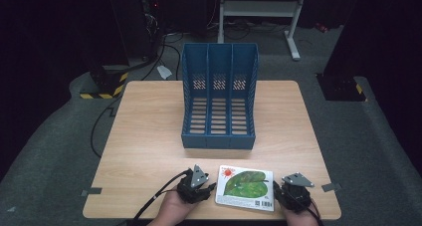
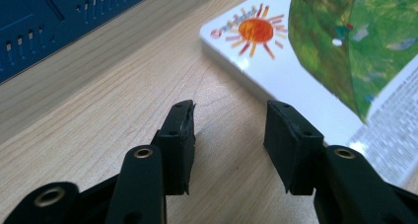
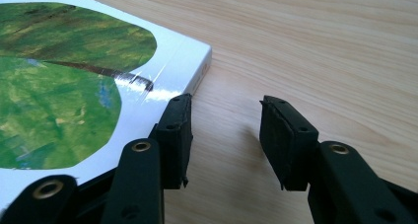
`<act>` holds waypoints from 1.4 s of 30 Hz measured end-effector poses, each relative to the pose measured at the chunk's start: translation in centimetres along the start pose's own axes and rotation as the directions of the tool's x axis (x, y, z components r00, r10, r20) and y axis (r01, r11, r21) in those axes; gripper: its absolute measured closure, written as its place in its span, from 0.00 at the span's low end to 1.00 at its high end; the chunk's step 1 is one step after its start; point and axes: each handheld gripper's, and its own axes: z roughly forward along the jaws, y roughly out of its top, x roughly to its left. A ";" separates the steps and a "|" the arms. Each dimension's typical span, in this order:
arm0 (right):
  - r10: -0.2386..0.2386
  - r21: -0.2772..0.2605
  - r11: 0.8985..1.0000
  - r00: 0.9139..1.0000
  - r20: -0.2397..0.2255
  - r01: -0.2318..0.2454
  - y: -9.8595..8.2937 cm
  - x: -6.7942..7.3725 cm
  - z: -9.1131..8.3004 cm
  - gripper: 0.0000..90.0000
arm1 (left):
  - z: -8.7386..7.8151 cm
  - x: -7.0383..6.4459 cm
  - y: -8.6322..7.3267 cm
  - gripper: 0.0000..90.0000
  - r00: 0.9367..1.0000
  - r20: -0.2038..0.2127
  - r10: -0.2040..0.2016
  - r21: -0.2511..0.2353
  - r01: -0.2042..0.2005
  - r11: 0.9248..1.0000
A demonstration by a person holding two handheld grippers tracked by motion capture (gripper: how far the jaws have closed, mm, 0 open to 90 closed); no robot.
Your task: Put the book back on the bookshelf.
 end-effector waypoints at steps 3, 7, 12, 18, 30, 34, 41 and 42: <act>-0.014 0.001 1.000 1.000 0.001 0.014 0.5 1.1 0.3 0.67 | -0.1 0.2 -0.1 0.63 1.000 -0.012 -0.010 0.001 0.010 1.000; -0.023 0.001 1.000 1.000 -0.003 0.023 1.0 1.7 0.7 0.69 | -0.4 0.8 -0.3 0.63 0.999 -0.024 -0.034 0.002 0.034 0.999; -0.024 0.001 1.000 1.000 -0.014 0.024 1.8 2.6 1.4 0.71 | -0.7 1.8 -0.7 0.64 0.997 -0.048 -0.062 0.003 0.062 0.998; -0.030 -0.002 1.000 0.999 -0.041 0.030 3.1 3.7 2.5 0.71 | -1.3 3.2 -1.3 0.64 0.993 -0.077 -0.091 0.001 0.091 0.996; -0.049 -0.009 0.999 0.995 -0.084 0.049 5.5 6.4 4.5 0.72 | -2.6 6.4 -2.5 0.66 0.978 -0.128 -0.163 -0.005 0.164 0.986; -0.049 -0.011 0.999 0.994 -0.094 0.048 6.1 7.3 5.0 0.73 | -2.9 7.2 -2.9 0.68 0.970 -0.148 -0.192 -0.011 0.192 0.981; -0.062 -0.017 0.998 0.993 -0.104 0.061 6.5 7.9 5.4 0.72 | -3.2 7.8 -3.1 0.69 0.967 -0.155 -0.204 -0.018 0.203 0.979; -0.063 -0.018 0.998 0.992 -0.106 0.062 6.5 7.9 5.4 0.71 | -3.2 7.8 -3.1 0.69 0.967 -0.157 -0.199 -0.017 0.199 0.980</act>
